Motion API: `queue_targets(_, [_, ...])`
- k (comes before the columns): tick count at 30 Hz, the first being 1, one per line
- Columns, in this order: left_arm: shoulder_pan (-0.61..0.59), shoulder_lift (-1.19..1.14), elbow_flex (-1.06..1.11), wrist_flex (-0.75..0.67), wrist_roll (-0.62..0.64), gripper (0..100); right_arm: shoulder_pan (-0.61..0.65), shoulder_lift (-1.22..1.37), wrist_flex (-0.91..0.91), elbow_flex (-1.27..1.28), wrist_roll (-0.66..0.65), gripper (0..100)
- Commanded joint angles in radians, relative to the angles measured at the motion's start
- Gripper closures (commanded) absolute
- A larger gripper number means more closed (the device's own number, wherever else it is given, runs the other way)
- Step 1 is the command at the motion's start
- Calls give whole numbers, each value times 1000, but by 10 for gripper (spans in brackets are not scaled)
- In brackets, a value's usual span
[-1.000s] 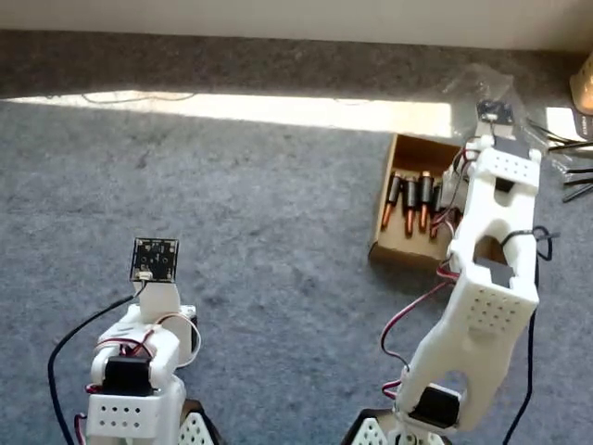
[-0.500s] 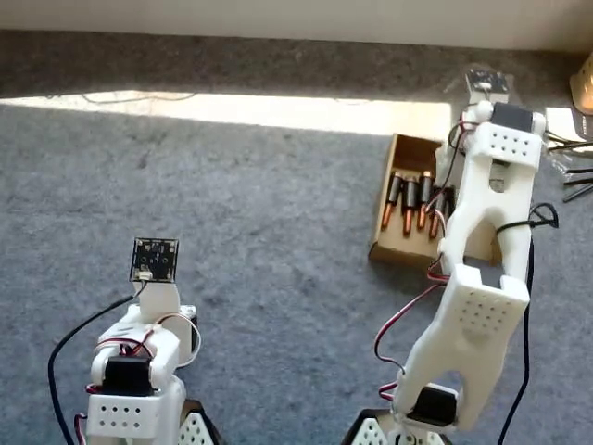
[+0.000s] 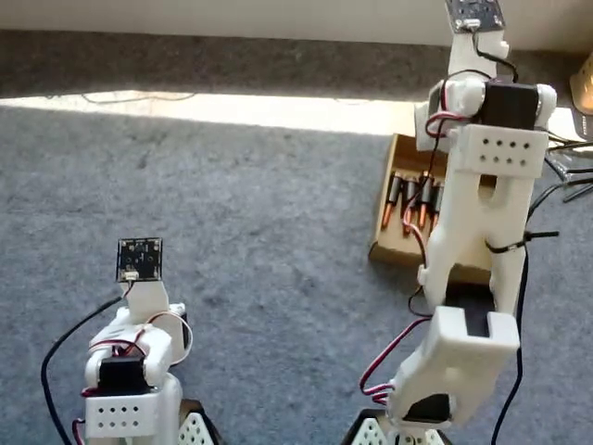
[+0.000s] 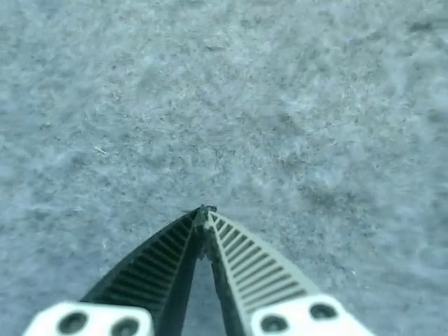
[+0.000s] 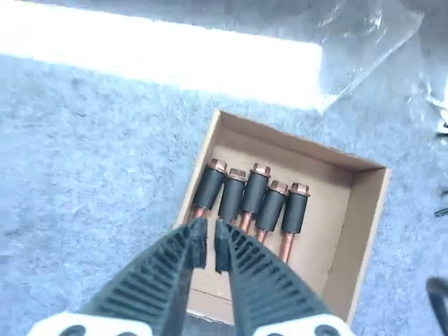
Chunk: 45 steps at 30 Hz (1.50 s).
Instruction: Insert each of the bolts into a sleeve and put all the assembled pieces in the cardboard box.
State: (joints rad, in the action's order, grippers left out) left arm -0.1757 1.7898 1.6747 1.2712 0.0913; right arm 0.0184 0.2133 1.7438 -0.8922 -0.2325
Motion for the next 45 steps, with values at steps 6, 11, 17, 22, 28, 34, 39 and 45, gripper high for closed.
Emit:
queue_targets(6, [-16,7,21,5,2,994,82,-456,18,174,0,994])
queue_targets(11, [-16,7,21,5,2,994,148,-730,5,461,0,994])
queue_targets(17, [-16,7,21,5,2,994,150,-1027,-127,773,0,994])
queue_targets(22, [-16,7,21,5,2,994,150,-1291,-259,1072,-5,994])
queue_targets(28, [-16,5,21,5,2,994,148,-1629,-417,1484,-6,994])
queue_targets(34, [-16,4,21,5,2,994,148,-1886,-504,1759,-2,994])
queue_targets(39, [-16,4,21,5,2,994,131,-1925,-504,1862,-2,994])
queue_targets(45, [-16,4,21,5,2,994,-24,-1933,-552,1951,0,994])
